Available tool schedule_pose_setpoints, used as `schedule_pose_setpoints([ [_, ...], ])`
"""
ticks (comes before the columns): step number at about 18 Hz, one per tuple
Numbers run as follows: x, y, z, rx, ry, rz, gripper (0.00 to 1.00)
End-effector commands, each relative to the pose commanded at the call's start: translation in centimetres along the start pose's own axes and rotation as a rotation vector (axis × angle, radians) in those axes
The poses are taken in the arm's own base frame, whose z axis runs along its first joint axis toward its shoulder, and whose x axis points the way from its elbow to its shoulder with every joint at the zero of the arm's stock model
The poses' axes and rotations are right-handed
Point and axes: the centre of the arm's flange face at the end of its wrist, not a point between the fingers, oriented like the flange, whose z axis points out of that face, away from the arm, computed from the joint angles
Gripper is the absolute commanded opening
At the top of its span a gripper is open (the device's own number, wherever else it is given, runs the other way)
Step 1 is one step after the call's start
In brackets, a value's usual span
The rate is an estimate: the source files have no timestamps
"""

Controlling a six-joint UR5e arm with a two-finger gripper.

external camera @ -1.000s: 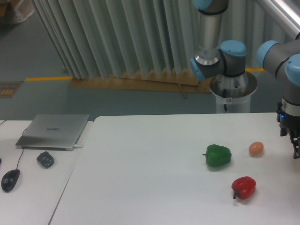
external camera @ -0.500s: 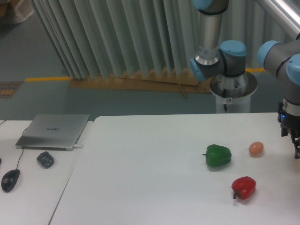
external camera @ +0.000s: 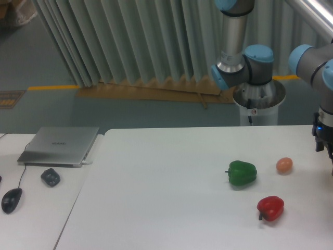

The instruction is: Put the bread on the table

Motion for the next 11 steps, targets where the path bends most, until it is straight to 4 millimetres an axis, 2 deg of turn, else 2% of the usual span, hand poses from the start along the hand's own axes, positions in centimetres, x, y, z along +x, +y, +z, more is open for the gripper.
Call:
schedule_pose_setpoints([
  [3, 0.4, 1.4, -1.3, -0.004, -0.021, -0.052, 1.00],
  [6, 0.6, 1.9, -1.8, -0.004, -0.030, -0.126, 1.00],
  [9, 0.6, 1.7, -3.1, 0.045, -0.056, -0.305, 1.00],
  [11, 0.3, 3.0, -3.6, 0.076, -0.076, -0.354, 1.00],
])
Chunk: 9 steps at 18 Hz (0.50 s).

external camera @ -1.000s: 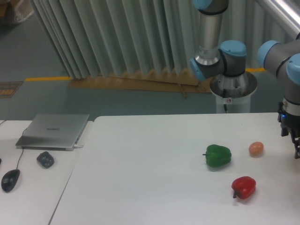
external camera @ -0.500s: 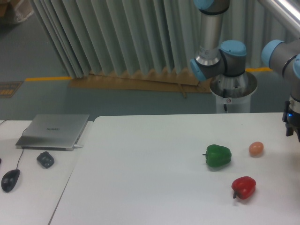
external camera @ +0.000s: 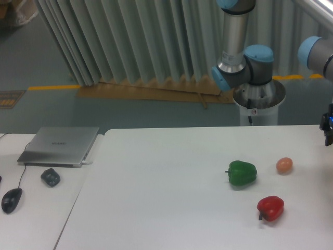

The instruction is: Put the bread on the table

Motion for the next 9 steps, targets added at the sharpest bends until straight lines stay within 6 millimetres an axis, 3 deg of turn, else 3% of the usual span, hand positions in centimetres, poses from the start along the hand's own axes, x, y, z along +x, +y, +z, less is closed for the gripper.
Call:
schedule_pose_setpoints([
  [4, -1.7, 3.9, -0.5, -0.005, -0.038, -0.048, 1.00],
  [5, -2.3, 5.7, -0.7, -0.018, -0.050, -0.020, 1.00],
  [9, -2.9, 9.5, 0.5, -0.222, 0.024, 0.371, 1.00],
])
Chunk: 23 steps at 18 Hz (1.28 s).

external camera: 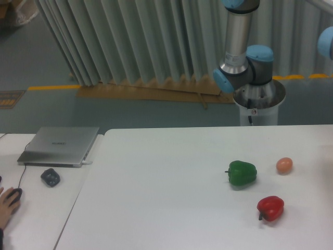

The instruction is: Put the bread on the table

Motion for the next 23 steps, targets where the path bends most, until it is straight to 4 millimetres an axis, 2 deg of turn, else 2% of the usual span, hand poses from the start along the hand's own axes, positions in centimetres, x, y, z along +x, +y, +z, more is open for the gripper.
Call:
schedule_pose_setpoints([
  [2, -0.1, 0.8, 1.4, -0.106, 0.080, 0.194, 1.00],
  [4, -0.2, 0.7, 2.2, -0.207, 0.158, 0.347, 1.00],
  [7, -0.5, 0.4, 3.3, -0.270, 0.223, 0.414, 1.00],
  [9, 0.1, -0.4, 5.5, -0.356, 0.325, 0.474, 1.00],
  [11, 0.1, -1.8, 7.0, -0.422, 0.386, 0.504, 1.00],
  [13, 0.3, -2.3, 9.5, -0.419, 0.405, 0.507, 1.00],
  [15, 0.4, -2.2, 11.0, -0.415, 0.416, 0.505, 1.00],
  [20, 0.4, -1.2, 12.4, -0.405, 0.432, 0.493, 1.00],
  [23, 0.1, -0.4, 13.8, -0.407, 0.430, 0.476, 1.00],
])
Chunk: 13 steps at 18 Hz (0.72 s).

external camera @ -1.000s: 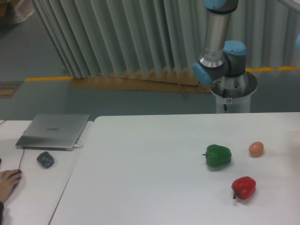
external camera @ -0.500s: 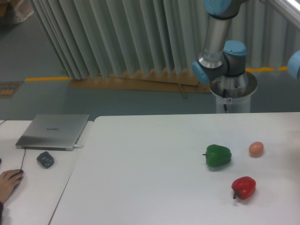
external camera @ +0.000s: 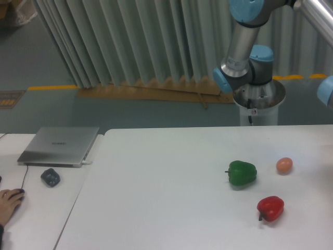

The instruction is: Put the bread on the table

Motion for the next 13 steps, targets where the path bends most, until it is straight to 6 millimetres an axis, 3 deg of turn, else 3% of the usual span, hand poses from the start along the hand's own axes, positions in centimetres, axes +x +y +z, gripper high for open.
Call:
schedule_pose_setpoints([
  [5, -1.8, -0.5, 1.8, 0.000, 0.000, -0.029, 1.00],
  [13, -1.8, -0.7, 1.9, -0.001, -0.001, -0.030, 0.96],
])
